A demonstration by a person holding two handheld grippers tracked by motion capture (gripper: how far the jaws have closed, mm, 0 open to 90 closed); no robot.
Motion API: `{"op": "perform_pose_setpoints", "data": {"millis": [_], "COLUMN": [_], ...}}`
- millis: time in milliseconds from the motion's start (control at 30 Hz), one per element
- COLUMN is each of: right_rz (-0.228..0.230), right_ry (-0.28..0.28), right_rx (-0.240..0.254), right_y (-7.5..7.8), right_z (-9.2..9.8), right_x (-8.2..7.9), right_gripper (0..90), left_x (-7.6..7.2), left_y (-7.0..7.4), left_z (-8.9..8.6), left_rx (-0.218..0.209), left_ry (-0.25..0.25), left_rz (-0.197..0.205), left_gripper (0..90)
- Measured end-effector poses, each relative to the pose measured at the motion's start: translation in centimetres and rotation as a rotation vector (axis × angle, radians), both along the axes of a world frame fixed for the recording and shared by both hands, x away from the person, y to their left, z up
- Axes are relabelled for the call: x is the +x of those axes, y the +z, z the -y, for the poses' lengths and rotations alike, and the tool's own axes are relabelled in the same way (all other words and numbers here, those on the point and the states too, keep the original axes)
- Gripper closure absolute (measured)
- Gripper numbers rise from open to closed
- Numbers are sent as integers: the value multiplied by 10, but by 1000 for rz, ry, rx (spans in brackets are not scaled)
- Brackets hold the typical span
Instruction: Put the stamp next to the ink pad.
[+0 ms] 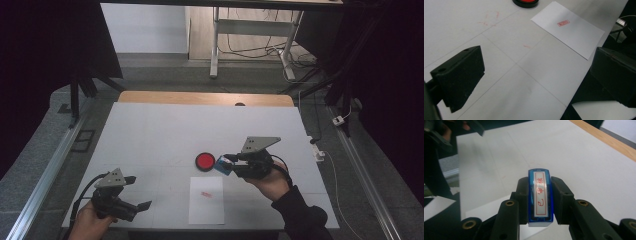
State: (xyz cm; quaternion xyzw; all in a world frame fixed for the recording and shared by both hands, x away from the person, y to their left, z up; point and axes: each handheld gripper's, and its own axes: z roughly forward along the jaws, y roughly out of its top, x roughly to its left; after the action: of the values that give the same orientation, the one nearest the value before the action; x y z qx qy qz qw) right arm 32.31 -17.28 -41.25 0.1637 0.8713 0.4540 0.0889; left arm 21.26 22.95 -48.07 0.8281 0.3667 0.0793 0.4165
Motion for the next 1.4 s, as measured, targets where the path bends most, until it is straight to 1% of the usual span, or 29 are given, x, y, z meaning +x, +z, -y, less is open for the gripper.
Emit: {"op": "perform_pose_setpoints", "data": {"millis": [100,267,433,533,700,900,933,1100,1400], "right_rz": [-3,-1,5,5,-7,1,-2,-1,-12], "right_ry": [-26,-61,-97,-123,-162,-202,-203,-228,-254], "right_rx": [-8,-30,-64,-85,-95,-131,-128,-147,-179], "right_y": [-2,-5,-10,-13,-18,-24,-25,-29,-40], "right_z": [4,11,18,22,29,37,38,43,49], "right_x": [3,9,15,19,25,31,32,36,42], "right_gripper": [697,697,697,697,697,697,697,697,694], "left_x": [-2,-5,-5,-6,-6,-6,-6,-6,-5], "left_y": [-1,-1,0,0,-1,-1,-1,-1,-1], "left_z": [-3,-5,-7,-9,-11,-11,-11,-12,-11], "left_rx": [14,23,38,38,32,35,34,31,43], "left_ry": [12,27,45,57,64,70,72,76,74], "left_rz": [3,12,11,10,8,6,5,5,-1], "left_gripper": [0,0,0,0,0,0,0,0,0]}}
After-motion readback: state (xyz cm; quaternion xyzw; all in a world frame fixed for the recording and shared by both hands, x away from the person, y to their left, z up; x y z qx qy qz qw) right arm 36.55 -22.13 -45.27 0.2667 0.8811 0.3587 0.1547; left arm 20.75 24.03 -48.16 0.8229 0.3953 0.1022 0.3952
